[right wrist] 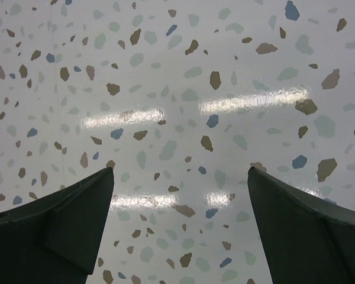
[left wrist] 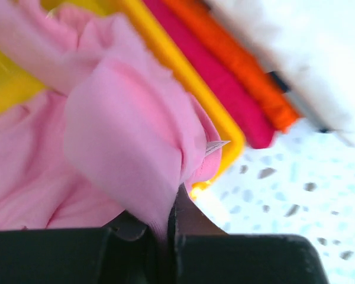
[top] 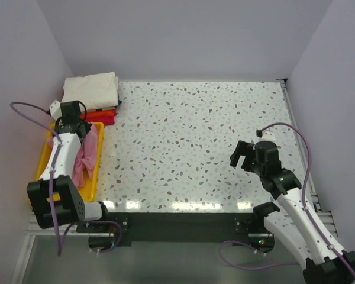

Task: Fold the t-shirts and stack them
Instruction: Grab the tshirt from the pile, then move the tshirt to the center of the board

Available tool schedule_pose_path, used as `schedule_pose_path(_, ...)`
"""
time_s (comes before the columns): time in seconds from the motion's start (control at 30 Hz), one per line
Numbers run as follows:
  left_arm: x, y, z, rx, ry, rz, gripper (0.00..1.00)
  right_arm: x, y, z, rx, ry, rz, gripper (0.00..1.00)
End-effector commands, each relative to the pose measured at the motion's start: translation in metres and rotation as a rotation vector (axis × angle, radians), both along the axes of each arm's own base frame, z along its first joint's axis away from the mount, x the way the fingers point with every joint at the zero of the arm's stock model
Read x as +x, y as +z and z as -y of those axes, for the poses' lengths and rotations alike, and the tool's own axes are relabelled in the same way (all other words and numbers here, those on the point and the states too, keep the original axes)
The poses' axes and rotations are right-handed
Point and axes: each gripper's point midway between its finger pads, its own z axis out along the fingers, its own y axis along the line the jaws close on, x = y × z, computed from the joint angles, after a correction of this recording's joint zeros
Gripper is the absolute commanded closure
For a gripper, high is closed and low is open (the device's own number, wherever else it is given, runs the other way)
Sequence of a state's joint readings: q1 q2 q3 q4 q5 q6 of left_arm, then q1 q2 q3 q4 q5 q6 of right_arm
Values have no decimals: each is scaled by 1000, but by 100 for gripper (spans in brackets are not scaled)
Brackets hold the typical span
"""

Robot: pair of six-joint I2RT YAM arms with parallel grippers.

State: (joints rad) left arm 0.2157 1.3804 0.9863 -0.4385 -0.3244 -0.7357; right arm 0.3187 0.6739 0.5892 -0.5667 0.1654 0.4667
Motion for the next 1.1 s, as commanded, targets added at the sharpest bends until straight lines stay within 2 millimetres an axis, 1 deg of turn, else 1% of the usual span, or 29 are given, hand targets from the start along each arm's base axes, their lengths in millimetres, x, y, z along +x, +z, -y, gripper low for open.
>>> schedule_pose_path(0.0,19,102,9,27,-77,312,100,9,16,0,2,-2,61,2)
schedule_pose_path(0.03,23,115,19,2,-129,350,100,9,16,0,3,-3,62,1)
schedule_pose_path(0.07,21,129,24,-4,-151,381,100,8,16,1,3,-4,64,1)
schedule_pose_path(0.1,26,154,33,-19,-199,439,100,8,17,1,7,-2,72,1)
schedule_pose_path(0.13,27,169,39,-27,-229,475,100,8,18,0,9,0,76,1)
schedule_pose_path(0.17,28,195,43,-23,-256,528,100,8,18,0,13,1,81,1)
schedule_pose_path(0.23,29,223,61,-40,-330,601,100,7,18,0,15,0,90,1)
schedule_pose_path(0.27,29,244,69,-36,-363,649,100,7,20,0,19,0,96,1)
schedule_pose_path(0.3,29,255,88,-42,-420,675,100,7,20,1,17,-4,97,1)
schedule_pose_path(0.37,31,271,113,-15,-497,691,100,7,21,2,15,-7,103,1)
schedule_pose_path(0.4,30,290,144,-15,-574,723,100,7,21,2,16,-8,104,1)
schedule_pose_path(0.43,32,291,158,-17,-615,710,100,6,22,3,12,-13,106,1)
schedule_pose_path(0.47,30,301,171,-19,-656,732,100,7,23,4,14,-19,108,1)
schedule_pose_path(0.5,27,303,195,-41,-725,744,100,5,23,4,11,-21,107,1)
schedule_pose_path(0.57,24,311,216,-54,-775,779,100,5,26,8,10,-39,121,1)
schedule_pose_path(0.6,18,314,238,-71,-836,792,100,4,27,10,7,-48,125,1)
schedule_pose_path(0.67,14,320,265,-99,-937,825,100,4,31,15,0,-76,144,1)
schedule_pose_path(0.7,5,322,291,-141,-1040,832,100,2,34,18,1,-89,154,1)
schedule_pose_path(0.73,4,318,305,-160,-1087,823,100,2,35,19,0,-97,162,1)
schedule_pose_path(0.77,-5,326,324,-183,-1149,846,100,1,35,23,-5,-114,166,1)
schedule_pose_path(0.87,-18,325,358,-221,-1262,857,100,-1,37,26,-5,-133,177,1)
schedule_pose_path(0.9,-25,321,372,-230,-1293,850,100,-1,37,27,-8,-137,177,1)
schedule_pose_path(1.0,-22,294,390,-213,-1294,780,100,-2,38,27,-6,-133,173,1)
schedule_pose_path(1.07,-10,263,394,-196,-1290,695,98,-2,39,26,-5,-129,171,1)
